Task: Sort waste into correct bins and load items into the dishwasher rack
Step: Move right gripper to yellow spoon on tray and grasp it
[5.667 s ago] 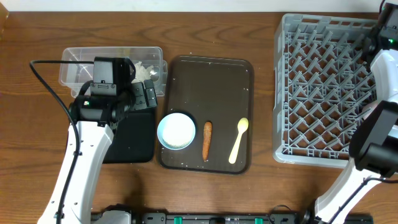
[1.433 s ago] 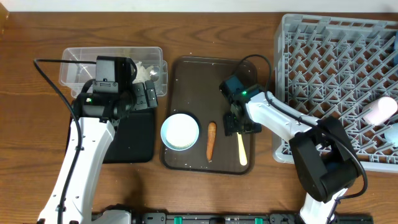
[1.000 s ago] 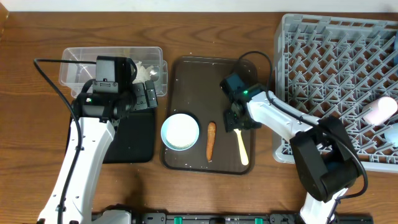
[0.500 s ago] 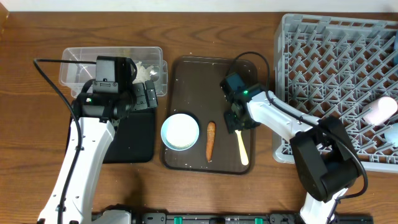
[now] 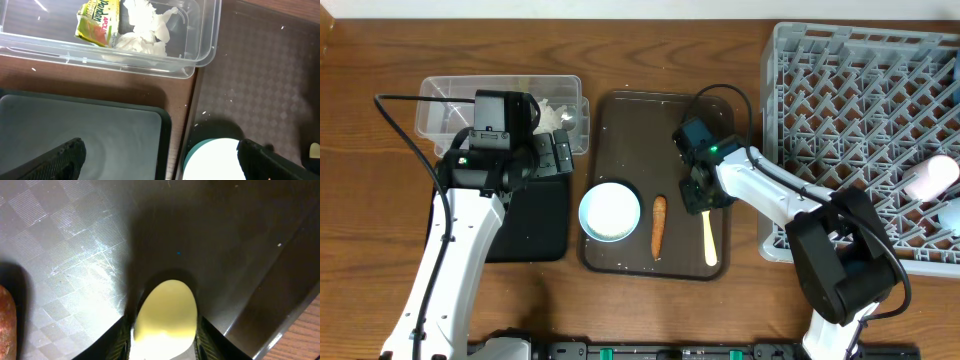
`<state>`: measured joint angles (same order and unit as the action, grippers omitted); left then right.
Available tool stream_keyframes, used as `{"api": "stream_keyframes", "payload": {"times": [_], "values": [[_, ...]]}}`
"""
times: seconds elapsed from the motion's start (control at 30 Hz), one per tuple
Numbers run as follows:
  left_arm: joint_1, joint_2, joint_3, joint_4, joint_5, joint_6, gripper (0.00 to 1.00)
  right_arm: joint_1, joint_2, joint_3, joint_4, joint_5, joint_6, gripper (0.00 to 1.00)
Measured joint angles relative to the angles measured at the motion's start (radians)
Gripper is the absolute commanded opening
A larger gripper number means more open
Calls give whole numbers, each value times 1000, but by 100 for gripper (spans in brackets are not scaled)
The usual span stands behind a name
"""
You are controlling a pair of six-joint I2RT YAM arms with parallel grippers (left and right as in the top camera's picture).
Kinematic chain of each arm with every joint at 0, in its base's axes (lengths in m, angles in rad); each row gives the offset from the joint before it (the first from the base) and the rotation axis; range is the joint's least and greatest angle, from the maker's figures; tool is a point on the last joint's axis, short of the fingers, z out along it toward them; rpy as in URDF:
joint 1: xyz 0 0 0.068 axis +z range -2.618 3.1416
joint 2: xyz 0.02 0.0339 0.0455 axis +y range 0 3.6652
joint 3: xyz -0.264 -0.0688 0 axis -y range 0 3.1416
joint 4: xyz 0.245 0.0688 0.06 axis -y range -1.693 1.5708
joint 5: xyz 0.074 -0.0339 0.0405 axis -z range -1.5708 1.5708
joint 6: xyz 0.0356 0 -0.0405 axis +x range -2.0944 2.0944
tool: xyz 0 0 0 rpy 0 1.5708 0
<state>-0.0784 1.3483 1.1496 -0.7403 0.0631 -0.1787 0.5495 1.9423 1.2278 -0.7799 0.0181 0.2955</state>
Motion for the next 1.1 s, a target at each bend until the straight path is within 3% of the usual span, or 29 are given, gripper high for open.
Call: {"api": "stream_keyframes", "payload": {"times": [0.57, 0.8, 1.1], "values": [[0, 0, 0, 0, 0, 0, 98, 0, 0, 0, 1, -3, 8, 35], [0, 0, 0, 0, 0, 0, 98, 0, 0, 0, 9, -28, 14, 24], [0, 0, 0, 0, 0, 0, 98, 0, 0, 11, -17, -65, 15, 24]]}}
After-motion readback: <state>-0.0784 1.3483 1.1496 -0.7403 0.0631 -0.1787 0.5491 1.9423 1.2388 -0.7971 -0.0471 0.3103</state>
